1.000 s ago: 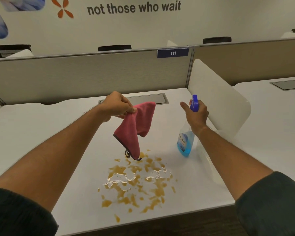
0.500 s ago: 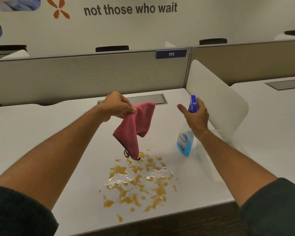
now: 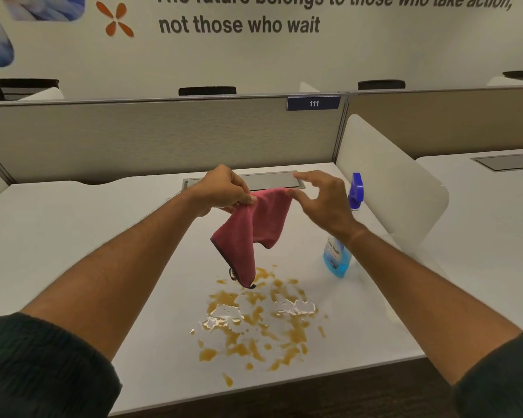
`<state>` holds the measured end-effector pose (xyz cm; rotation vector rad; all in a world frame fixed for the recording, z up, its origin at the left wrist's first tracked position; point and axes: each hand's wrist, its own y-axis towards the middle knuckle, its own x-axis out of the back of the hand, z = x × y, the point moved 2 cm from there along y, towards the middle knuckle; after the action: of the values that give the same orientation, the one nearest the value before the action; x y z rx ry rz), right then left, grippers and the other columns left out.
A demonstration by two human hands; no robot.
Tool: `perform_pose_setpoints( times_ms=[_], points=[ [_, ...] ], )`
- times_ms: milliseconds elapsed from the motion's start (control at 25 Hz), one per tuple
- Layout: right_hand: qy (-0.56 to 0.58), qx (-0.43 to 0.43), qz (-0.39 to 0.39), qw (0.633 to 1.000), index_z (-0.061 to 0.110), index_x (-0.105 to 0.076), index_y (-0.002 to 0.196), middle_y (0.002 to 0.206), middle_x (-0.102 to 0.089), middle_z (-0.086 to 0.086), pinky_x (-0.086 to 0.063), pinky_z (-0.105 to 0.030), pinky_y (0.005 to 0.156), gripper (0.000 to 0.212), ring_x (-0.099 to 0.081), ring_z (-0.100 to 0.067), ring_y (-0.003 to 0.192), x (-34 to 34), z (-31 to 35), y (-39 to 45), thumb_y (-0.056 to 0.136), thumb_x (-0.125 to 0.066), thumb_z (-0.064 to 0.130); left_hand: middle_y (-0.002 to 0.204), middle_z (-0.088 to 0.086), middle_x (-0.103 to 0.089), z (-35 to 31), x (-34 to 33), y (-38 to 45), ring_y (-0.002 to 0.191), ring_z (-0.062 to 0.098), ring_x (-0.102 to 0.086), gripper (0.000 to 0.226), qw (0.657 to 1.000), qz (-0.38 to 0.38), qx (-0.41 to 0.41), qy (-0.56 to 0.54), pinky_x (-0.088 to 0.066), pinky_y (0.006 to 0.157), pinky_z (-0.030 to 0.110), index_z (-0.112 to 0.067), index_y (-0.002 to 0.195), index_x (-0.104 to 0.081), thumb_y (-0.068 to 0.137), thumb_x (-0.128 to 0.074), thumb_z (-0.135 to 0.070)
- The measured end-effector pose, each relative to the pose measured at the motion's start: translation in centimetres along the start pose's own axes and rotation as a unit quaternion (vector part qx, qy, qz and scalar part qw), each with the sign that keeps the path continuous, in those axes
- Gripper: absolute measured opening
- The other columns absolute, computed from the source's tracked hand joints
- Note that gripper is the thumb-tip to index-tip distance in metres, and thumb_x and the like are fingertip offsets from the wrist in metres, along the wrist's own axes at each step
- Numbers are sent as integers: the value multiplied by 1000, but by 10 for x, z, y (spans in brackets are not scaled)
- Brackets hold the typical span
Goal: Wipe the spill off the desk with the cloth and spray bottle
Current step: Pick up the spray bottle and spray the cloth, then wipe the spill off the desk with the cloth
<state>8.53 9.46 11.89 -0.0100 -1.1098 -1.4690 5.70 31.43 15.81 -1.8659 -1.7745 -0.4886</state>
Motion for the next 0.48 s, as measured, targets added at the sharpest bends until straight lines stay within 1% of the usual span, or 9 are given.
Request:
perform_pose_setpoints(
  times_ms=[80,120,240,320,400,480],
  points=[
    [7,55,81,995,7,-71,115,112,-72,-10,-49,-26,92,38,-66,-21,104,-34,41,-2,82,-76,27,66,6,-72,26,27,-20,60,13,-68,6,1000,-26,13,-6,-55,55,22,-10,71,-75,75,-79,-10],
    [-4,65,101,993,7,-72,113,109,-73,-9,-49,-25,90,35,-67,-21,100,-36,44,-2,82,-76,25,64,4,-71,25,26,-19,58,12,-67,7,1000,-18,10,-9,-55,54,22,-10,69,-75,75,-79,-10],
    [-19,73,121,990,8,-74,107,101,-75,-8,-44,-19,80,26,-66,-18,87,-43,50,2,83,-74,18,60,2,-69,26,27,-24,55,11,-66,8,1000,-2,7,-6,-53,53,20,-11,68,-75,75,-79,-10],
    [-12,85,140,986,9,-76,102,95,-76,-6,-45,-18,77,19,-63,-11,79,-50,61,6,84,-72,14,63,4,-69,37,36,-30,57,11,-66,5,1000,-12,11,-10,-52,53,19,-9,71,-76,75,-79,-10],
    [-3,91,147,985,11,-78,96,90,-76,-4,-45,-16,73,14,-61,-7,75,-59,77,9,83,-72,14,67,4,-70,50,47,-39,61,11,-67,4,1000,-18,19,-14,-52,54,19,-9,74,-76,74,-79,-11],
    [10,91,156,984,13,-78,94,87,-76,-1,-47,-15,71,13,-65,-9,75,-67,89,11,83,-73,16,71,5,-72,63,54,-47,66,12,-68,5,1000,-16,23,-8,-53,55,21,-9,76,-75,73,-80,-11]
  ],
)
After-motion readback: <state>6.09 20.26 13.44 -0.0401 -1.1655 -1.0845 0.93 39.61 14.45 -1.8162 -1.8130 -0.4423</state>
